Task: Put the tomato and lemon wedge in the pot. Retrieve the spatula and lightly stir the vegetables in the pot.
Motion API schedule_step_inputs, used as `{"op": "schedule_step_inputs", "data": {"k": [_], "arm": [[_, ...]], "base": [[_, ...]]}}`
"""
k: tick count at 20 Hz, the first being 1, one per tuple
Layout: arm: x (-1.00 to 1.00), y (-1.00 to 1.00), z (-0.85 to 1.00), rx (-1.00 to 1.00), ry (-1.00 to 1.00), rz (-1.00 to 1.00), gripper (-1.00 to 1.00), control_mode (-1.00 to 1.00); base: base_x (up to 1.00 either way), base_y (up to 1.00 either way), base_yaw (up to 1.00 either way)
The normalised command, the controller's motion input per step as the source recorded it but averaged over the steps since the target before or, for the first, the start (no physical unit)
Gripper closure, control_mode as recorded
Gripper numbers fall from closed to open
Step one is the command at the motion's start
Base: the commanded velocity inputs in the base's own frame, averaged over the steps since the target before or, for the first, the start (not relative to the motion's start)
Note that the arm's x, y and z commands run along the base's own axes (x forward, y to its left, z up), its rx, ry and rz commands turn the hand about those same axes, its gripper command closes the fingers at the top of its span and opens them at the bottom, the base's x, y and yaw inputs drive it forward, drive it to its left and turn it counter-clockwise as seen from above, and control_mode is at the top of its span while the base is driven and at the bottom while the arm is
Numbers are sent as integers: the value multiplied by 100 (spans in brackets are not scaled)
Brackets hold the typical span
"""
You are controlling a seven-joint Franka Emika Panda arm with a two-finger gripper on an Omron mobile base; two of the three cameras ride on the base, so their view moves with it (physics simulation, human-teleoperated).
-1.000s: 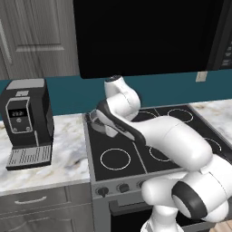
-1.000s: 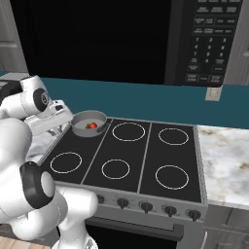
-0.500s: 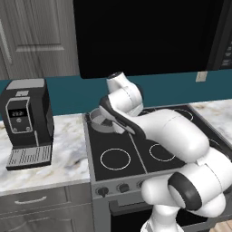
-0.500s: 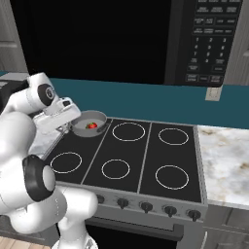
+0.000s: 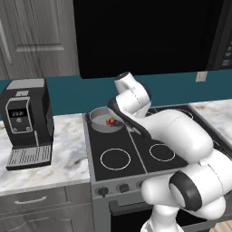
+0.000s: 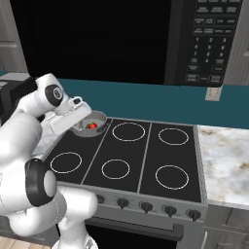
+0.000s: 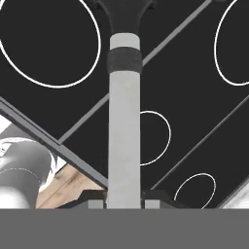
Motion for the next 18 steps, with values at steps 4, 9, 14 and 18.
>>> {"op": "schedule_step_inputs", "data": {"k": [4,9,14,18], "arm": [[45,0,-4,0,0,5,100,-100],[43,0,-1,0,6,5,100,-100],[28,0,-18,-5,12,4,100,-100],[28,0,1,-4,3,1,100,-100]], "base": [[0,0,0],[0,0,0],[0,0,0],[0,0,0]]}}
